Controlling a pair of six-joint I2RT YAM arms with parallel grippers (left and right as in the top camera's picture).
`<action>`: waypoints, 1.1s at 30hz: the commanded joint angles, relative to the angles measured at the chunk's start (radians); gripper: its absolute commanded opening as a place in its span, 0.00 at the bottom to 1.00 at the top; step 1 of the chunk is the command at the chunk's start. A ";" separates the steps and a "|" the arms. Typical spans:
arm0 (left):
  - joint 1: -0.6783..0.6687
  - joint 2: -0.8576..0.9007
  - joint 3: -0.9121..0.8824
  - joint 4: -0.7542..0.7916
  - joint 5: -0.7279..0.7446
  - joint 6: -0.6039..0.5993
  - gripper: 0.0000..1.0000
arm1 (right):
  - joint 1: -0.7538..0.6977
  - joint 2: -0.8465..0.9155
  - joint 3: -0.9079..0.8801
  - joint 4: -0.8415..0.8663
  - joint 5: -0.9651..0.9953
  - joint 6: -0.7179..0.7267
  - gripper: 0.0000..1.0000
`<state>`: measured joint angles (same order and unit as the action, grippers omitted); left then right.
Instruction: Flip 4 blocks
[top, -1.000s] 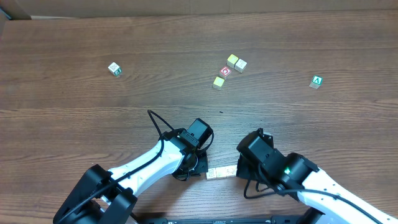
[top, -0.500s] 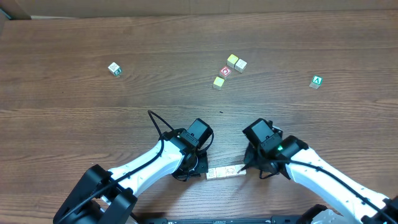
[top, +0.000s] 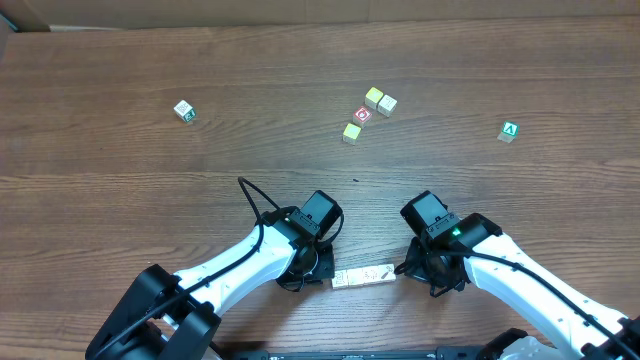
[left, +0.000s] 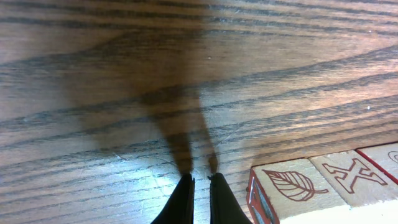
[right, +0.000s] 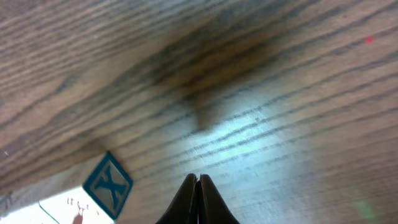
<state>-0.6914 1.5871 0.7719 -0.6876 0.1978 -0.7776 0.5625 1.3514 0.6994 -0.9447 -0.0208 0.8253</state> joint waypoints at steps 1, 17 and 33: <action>0.005 0.010 -0.003 -0.004 0.003 0.032 0.04 | -0.007 -0.010 0.073 -0.028 -0.003 -0.039 0.04; 0.004 0.010 -0.003 -0.066 0.002 0.045 0.04 | -0.008 -0.010 0.107 -0.081 0.001 -0.041 0.04; 0.001 0.010 -0.003 -0.010 0.018 0.105 0.04 | -0.008 -0.008 0.078 -0.062 -0.027 -0.169 0.04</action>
<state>-0.6914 1.5871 0.7719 -0.7074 0.1986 -0.6987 0.5625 1.3510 0.7826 -1.0233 -0.0410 0.6918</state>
